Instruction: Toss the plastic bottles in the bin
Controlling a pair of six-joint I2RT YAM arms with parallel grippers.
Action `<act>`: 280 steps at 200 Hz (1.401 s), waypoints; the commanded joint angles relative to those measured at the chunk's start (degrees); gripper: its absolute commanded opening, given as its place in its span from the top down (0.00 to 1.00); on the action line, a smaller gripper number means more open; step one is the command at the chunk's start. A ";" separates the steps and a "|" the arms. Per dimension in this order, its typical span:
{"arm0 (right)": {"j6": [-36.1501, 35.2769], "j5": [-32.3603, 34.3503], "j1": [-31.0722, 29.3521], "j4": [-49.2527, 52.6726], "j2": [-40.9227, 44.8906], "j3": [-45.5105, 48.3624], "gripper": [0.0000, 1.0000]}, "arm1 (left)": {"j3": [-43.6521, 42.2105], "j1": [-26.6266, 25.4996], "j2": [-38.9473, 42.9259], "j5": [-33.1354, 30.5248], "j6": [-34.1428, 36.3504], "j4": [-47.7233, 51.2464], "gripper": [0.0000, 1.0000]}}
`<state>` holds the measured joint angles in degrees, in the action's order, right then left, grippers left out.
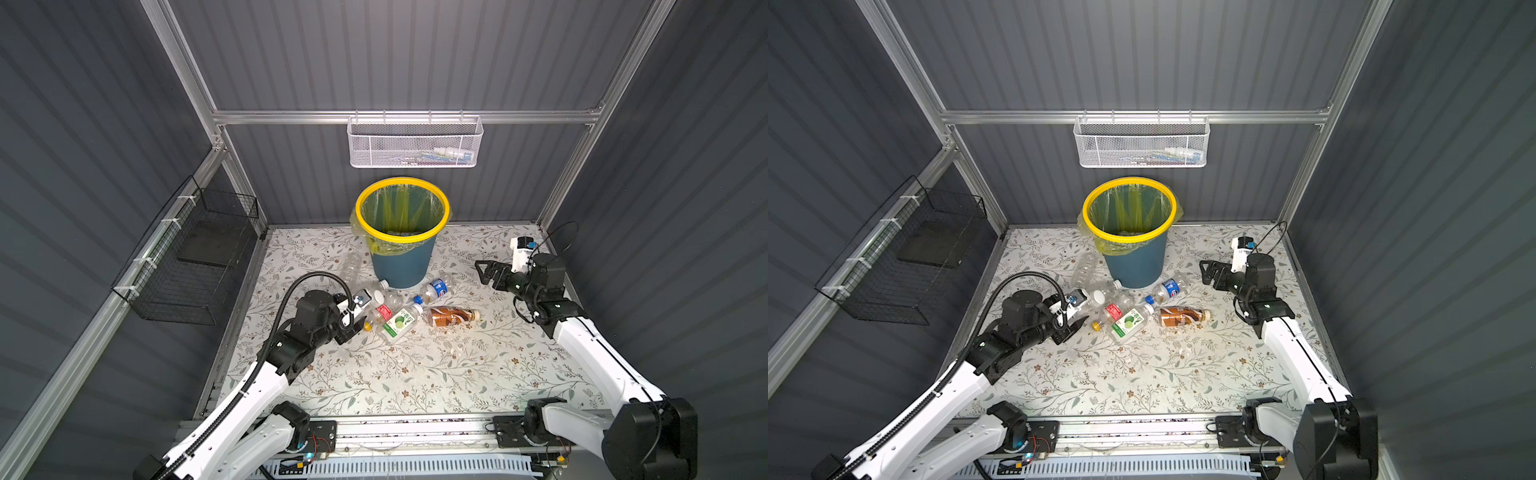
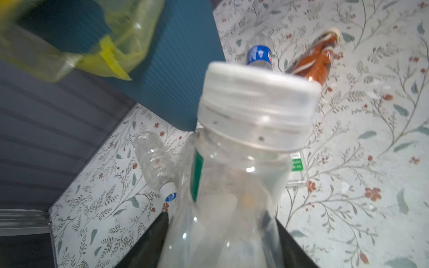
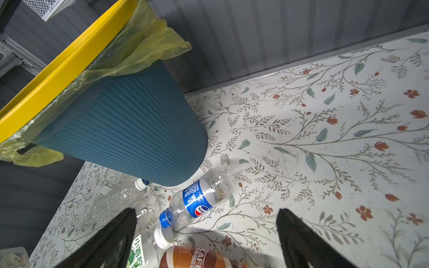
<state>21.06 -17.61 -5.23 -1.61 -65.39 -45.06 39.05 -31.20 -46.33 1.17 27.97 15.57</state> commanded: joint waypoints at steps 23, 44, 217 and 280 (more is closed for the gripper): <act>2.48 2.84 0.12 0.77 2.76 1.45 0.06 | -2.68 -0.18 8.64 -2.77 -7.16 -15.20 0.36; 2.23 4.74 0.14 1.12 3.57 2.04 0.06 | -1.80 -0.17 12.65 -4.45 -7.59 -18.03 0.36; 5.19 2.10 -0.21 3.31 6.02 5.39 0.08 | 44.64 4.87 -28.96 -7.59 -17.79 -9.60 0.33; 6.93 -0.24 -0.69 1.04 -2.17 3.70 0.07 | 33.12 19.08 -24.91 -9.79 -26.27 0.07 0.15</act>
<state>26.74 -15.57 -5.37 0.60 -63.40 -39.99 73.91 -15.14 -69.28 -8.67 5.41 10.98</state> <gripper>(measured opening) 0.925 0.839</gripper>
